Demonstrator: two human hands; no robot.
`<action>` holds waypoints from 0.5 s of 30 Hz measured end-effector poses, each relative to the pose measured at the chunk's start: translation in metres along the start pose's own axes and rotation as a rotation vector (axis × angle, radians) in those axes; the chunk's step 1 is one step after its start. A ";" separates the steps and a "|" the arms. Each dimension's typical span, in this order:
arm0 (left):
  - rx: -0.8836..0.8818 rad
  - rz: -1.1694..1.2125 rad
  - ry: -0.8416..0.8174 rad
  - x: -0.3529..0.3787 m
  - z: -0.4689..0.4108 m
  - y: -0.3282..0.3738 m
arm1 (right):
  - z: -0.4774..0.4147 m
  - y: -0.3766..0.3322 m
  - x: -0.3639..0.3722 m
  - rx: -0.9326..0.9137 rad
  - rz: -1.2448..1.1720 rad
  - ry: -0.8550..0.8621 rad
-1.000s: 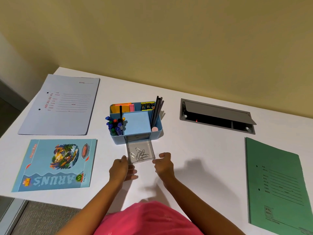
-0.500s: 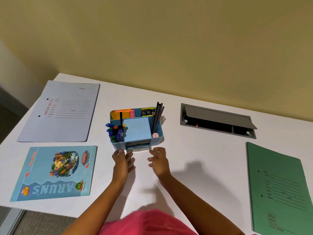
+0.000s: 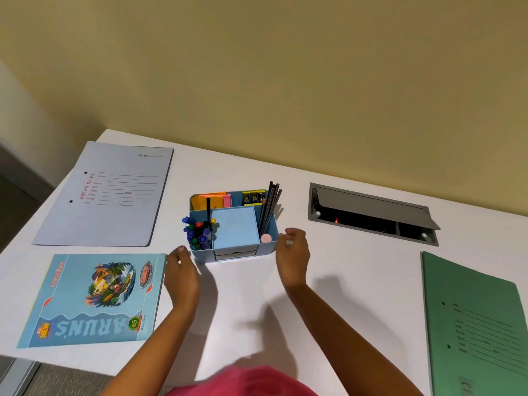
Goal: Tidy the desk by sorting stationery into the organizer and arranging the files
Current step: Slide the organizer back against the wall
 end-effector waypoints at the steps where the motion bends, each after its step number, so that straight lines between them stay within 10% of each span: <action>1: -0.006 -0.008 -0.035 0.003 -0.007 0.001 | -0.005 -0.004 0.003 -0.003 0.037 -0.031; 15: -0.052 -0.070 -0.448 0.009 -0.069 0.030 | -0.045 -0.005 0.047 0.063 0.540 -0.331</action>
Point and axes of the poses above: each hand's wrist, its own z-axis away from the middle knuckle, its own x-axis out of the palm, y = z × x, the point moved 10 cm from there along -z, towards the middle knuckle, and after that the axes turned 8 degrees about -z, right-handed, at the moved point
